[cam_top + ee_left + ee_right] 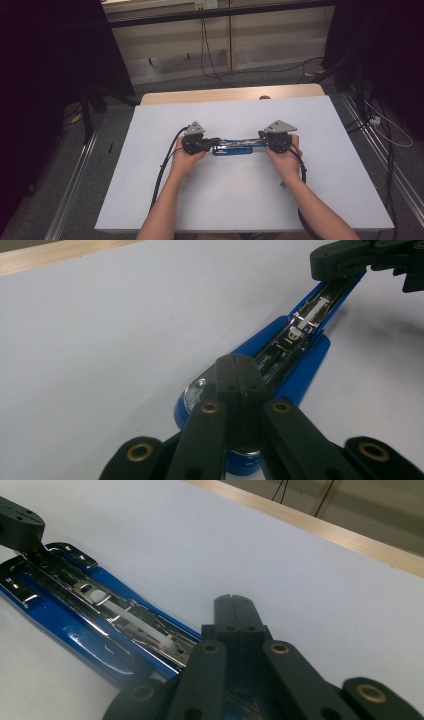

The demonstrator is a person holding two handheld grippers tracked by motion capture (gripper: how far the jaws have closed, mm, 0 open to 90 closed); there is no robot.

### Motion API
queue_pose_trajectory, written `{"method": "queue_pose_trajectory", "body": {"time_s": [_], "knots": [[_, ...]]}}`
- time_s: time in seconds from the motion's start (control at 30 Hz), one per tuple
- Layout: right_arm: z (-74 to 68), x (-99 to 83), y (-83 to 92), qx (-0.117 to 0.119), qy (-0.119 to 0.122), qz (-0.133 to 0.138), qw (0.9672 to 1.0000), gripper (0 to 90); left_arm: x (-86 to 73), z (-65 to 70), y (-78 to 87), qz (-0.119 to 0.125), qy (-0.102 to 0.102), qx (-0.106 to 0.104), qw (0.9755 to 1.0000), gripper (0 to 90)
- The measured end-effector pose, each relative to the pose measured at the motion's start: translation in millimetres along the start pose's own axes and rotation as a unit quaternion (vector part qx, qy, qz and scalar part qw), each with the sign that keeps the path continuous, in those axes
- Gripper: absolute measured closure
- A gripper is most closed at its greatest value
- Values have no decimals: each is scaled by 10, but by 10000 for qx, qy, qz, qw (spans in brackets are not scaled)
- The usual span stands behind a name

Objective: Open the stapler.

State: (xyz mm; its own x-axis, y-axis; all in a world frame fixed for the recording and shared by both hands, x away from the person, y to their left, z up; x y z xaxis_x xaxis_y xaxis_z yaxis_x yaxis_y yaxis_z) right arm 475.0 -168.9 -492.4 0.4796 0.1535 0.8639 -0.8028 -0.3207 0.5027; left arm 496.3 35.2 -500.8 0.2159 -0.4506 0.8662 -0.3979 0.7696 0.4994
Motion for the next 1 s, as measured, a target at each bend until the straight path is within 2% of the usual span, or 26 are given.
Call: {"method": "queue_pose_trajectory", "body": {"time_s": [0.17, 0.27, 0.37, 0.57, 0.63, 0.73, 0.8, 0.83, 0.87, 0.93, 1.0], "knots": [[-13, 3, 14, 168, 80, -7, 9998, 900, -1, 0, 0, 29, 22, 16, 10000, 900], [0, 8, 35, 151, 178, -37, 9997, 900, -1, 0, 0, 40, 28, 31, 10000, 900], [4, -3, 72, 250, 112, -24, 9996, 900, -6, 1, 4, 53, 46, 39, 10000, 900], [37, -40, 223, 453, 193, 24, 9988, 885, 12, -11, 27, 223, 288, -30, 9993, 900], [66, -56, 291, 407, 227, 71, 9989, 879, 14, -9, 28, 212, 267, -14, 9994, 900], [80, -100, 385, 474, 247, 81, 9985, 855, 30, -3, 35, 260, 293, -23, 9992, 900], [93, -130, 450, 519, 247, 106, 9983, 833, 46, 6, 44, 305, 377, -124, 9987, 878], [99, -147, 483, 550, 240, 124, 9981, 824, 52, 19, 47, 293, 353, -169, 9988, 832], [106, -165, 518, 567, 237, 121, 9980, 813, 52, 20, 54, 249, 303, -158, 9991, 811], [136, -209, 584, 520, 241, 51, 9983, 809, 65, 24, 66, 244, 385, -153, 9988, 802], [157, -239, 643, 544, 225, 26, 9983, 797, 73, 34, 80, 191, 381, -149, 9990, 778]]}}
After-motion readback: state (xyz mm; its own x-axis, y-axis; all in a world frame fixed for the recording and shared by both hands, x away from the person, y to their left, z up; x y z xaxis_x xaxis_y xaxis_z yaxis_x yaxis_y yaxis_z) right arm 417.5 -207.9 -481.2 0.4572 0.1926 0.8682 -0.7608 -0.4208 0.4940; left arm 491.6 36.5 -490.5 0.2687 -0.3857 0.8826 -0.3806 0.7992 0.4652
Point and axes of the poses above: each handheld gripper's, and its own axes: y roughly backward along the jaws, x roughly out of its top, z roughly to its right, the point moved 8 cm from there along -y, roughly forward along the jaws, and after that the axes turned 10 degrees about -y, right-handed, at the moved point
